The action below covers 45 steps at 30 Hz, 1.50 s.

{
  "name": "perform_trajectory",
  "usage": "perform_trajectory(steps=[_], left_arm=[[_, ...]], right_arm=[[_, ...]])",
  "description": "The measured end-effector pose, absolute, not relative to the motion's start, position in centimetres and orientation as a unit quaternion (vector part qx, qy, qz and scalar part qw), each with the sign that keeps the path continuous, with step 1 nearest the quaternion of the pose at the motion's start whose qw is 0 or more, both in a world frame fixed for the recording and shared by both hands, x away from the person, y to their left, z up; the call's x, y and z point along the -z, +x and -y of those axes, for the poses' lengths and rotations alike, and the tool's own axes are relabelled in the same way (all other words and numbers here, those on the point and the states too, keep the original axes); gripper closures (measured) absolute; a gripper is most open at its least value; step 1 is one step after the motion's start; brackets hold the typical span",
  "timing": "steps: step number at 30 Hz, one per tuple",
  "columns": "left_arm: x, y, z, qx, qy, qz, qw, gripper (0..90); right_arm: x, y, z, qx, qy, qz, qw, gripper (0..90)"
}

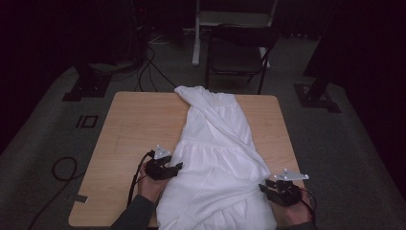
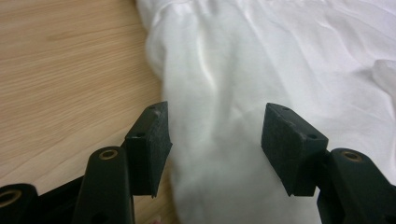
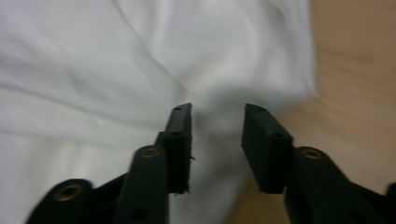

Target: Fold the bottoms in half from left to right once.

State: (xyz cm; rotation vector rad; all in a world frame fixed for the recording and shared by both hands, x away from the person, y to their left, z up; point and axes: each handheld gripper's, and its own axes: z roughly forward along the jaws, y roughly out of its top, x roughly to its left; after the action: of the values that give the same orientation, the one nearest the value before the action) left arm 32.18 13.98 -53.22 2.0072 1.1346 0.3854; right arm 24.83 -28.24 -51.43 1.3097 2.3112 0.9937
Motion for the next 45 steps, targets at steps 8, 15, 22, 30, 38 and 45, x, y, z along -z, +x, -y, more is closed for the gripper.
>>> perform_trajectory(steps=[8, 15, 22, 30, 38, 45], left_arm=[[53.6, 32.1, -13.2, -0.143, 0.8, -0.435, 0.388, 42.0], [54.0, 32.1, -13.2, -0.138, 0.802, -0.435, 0.384, 42.0], [54.1, 32.1, -12.9, -0.138, 0.804, -0.434, 0.383, 42.0], [54.0, 32.1, -12.7, -0.139, 0.805, -0.434, 0.381, 41.9], [53.7, 31.9, -11.9, -0.139, 0.807, -0.425, 0.385, 41.4], [52.6, 33.2, -11.5, -0.152, 0.808, -0.42, 0.386, 41.4]], right_arm=[[52.1, 29.5, 20.0, -0.353, 0.374, -0.847, 0.136, 47.5], [54.0, 28.7, 19.2, -0.314, 0.359, -0.874, 0.093, 83.5], [52.8, 23.6, 24.8, -0.308, 0.39, -0.863, 0.089, 89.1], [51.6, 19.5, 31.6, -0.266, 0.433, -0.858, 0.074, 78.3], [49.9, 22.2, 30.5, -0.362, 0.432, -0.815, 0.137, 58.6], [49.7, 30.2, 26.6, -0.372, 0.415, -0.802, 0.215, 52.3]])
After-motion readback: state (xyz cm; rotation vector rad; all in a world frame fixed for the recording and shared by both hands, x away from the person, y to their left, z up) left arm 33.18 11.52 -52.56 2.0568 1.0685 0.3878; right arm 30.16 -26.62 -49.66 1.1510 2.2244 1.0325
